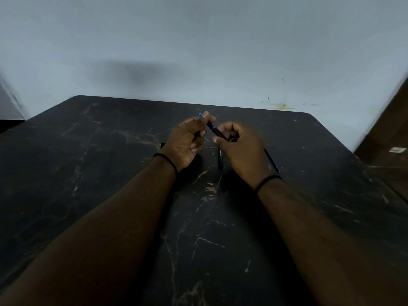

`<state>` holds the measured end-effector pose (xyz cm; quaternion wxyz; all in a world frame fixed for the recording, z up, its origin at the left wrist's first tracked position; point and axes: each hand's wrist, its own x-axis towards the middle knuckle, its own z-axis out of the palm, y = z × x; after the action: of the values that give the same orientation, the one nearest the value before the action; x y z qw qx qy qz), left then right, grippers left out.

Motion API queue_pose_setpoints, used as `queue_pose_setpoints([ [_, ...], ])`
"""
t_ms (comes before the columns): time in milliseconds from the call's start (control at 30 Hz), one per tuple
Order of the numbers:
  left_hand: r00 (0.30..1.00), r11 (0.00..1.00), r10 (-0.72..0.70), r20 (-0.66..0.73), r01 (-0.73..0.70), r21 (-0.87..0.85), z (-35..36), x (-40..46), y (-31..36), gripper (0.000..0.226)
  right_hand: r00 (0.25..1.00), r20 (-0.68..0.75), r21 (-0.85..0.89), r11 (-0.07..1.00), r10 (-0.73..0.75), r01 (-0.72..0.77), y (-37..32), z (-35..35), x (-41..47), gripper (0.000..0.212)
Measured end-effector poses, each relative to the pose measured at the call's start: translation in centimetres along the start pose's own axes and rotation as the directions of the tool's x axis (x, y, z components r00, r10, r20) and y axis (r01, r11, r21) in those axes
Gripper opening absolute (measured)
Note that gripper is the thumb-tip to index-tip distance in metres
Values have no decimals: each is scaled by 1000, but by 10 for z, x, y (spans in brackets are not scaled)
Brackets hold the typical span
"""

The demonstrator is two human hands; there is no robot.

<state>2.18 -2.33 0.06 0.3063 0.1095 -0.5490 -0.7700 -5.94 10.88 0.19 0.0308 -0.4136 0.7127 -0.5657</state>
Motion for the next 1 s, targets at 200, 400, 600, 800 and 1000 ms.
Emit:
queue_pose_setpoints([
  [200, 1000, 1000, 7, -3, -7, -16, 2, 2, -1, 23, 997, 33, -91, 994, -66, 69, -3, 3, -4, 23],
  [400, 1000, 1000, 9, -6, -8, 25, 2, 1, 0, 23, 998, 63, -137, 991, 11, -2, -12, 1, -6, 43],
  [600, 1000, 1000, 0, 2, 0, 9, 2, -1, 1, 23, 1000, 13, -78, 997, -5, 6, -6, 2, -3, 11],
  [800, 1000, 1000, 3, 12, -4, 23, 2, 0, -1, 21, 999, 41, -64, 998, 17, -15, -8, 1, -5, 22],
  [1000, 1000, 999, -13, 13, 12, 46, 3, -1, 0, 21, 1000, 9, -156, 988, -14, 15, -11, 1, -5, 24],
])
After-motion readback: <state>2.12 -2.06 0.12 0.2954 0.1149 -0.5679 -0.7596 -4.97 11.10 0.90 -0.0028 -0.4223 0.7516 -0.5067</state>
